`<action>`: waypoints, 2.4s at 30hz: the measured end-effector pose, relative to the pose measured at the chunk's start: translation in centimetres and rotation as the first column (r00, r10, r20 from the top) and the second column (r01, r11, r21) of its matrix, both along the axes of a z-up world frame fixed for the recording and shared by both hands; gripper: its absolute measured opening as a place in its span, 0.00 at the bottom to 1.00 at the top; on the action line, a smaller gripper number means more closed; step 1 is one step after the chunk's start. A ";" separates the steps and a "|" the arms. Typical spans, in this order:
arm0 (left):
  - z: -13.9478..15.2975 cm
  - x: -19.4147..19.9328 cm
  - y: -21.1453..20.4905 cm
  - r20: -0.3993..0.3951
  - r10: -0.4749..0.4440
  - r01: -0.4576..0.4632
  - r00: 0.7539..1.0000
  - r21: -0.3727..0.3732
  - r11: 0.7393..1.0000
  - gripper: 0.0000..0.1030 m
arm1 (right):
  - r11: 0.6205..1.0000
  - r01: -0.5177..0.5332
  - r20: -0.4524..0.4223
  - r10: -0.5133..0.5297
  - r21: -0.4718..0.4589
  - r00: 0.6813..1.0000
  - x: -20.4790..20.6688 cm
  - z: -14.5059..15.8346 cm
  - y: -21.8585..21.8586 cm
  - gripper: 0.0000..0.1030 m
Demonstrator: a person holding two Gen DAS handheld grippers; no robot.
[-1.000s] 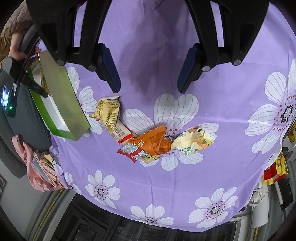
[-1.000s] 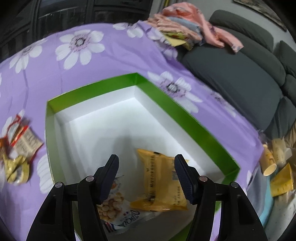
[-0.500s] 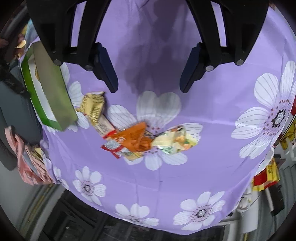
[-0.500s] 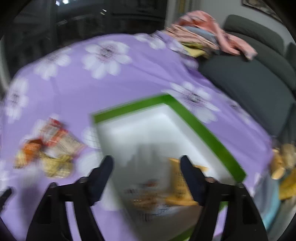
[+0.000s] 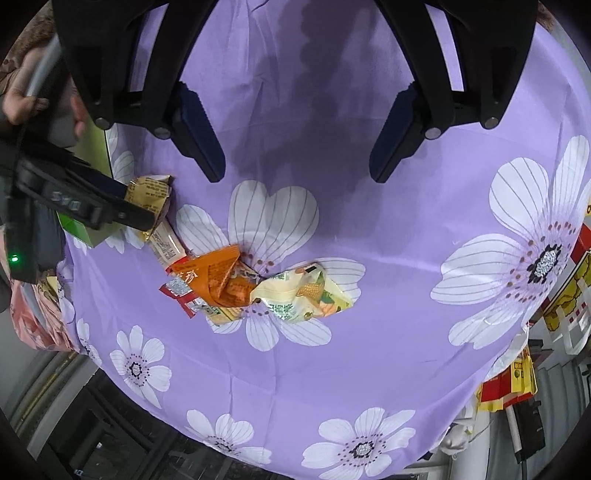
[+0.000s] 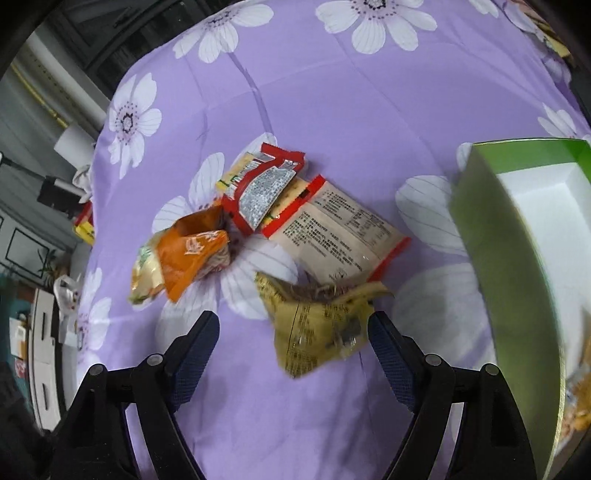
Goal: Organize snacks
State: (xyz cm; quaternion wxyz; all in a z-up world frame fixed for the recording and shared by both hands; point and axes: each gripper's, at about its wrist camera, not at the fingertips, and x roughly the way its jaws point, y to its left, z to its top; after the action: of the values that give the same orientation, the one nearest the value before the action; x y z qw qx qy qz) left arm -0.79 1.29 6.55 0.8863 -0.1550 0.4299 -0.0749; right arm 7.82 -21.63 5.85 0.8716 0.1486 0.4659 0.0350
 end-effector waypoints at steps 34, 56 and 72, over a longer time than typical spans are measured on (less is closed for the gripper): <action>-0.9 0.2 -1.3 -0.022 -0.087 0.085 0.996 -0.098 0.992 0.78 | 0.941 -0.168 0.012 0.173 0.294 0.985 -3.6 -0.1 2.1 0.63; -3.5 1.6 -3.5 -0.069 -0.170 0.162 0.983 -0.109 0.981 0.50 | 0.884 -0.261 -0.084 0.316 0.388 0.945 -0.1 -4.1 6.5 0.63; 1.4 -2.3 -6.2 0.144 -0.209 0.213 0.967 -0.010 0.977 0.46 | 0.872 -0.323 0.121 0.299 0.369 0.947 -4.3 0.6 4.8 0.57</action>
State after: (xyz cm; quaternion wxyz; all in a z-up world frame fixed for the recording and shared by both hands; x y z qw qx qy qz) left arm -3.08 -4.89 7.97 0.8996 -0.1139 0.3787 -0.1852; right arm 3.55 -16.84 6.45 0.8219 0.2383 0.4415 0.2697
